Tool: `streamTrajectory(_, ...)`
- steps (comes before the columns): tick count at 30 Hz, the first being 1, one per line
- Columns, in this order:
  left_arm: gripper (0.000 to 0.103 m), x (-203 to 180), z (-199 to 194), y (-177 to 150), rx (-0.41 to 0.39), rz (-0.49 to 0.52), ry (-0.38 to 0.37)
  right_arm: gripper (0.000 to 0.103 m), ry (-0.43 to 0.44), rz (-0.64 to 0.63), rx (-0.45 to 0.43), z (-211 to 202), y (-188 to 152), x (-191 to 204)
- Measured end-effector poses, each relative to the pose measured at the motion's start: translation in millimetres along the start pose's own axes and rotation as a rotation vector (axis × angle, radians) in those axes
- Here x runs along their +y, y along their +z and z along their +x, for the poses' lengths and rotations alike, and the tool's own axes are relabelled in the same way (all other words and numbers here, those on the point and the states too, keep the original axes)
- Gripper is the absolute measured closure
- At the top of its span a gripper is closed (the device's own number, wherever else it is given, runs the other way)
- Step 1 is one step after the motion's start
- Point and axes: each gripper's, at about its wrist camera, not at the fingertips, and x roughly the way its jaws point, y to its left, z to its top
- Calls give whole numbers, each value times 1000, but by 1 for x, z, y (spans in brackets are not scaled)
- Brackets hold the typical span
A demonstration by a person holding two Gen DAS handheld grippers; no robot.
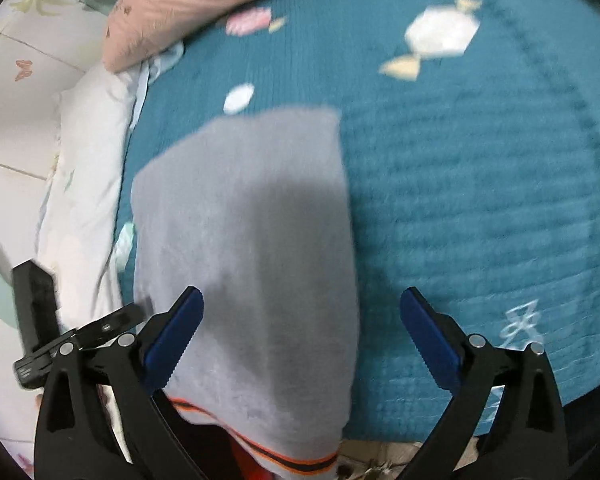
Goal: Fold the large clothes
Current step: 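Grasp the bundle's orange-striped hem edge with both tools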
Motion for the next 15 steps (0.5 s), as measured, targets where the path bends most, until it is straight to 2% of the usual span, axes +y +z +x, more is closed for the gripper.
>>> streamTrajectory(2,10,3,12,2,31,-7,-33,8,7,-2,30,9,-1,-1)
streamTrajectory(5,5,10,33,8,75,-58,-137,8,22,-12,69,24,-1,0)
streamTrajectory(10,5,13,36,17,84,-110,-169,7,93,17,121,45,1,0)
streamTrajectory(12,5,7,35,16,83,-81,-198,8,98,25,118,52,4,-1)
streamTrajectory(13,5,2,34,14,82,-54,-207,9,100,28,121,54,5,0)
streamTrajectory(15,6,-8,36,8,65,-2,-176,23,77,7,113,49,5,5)
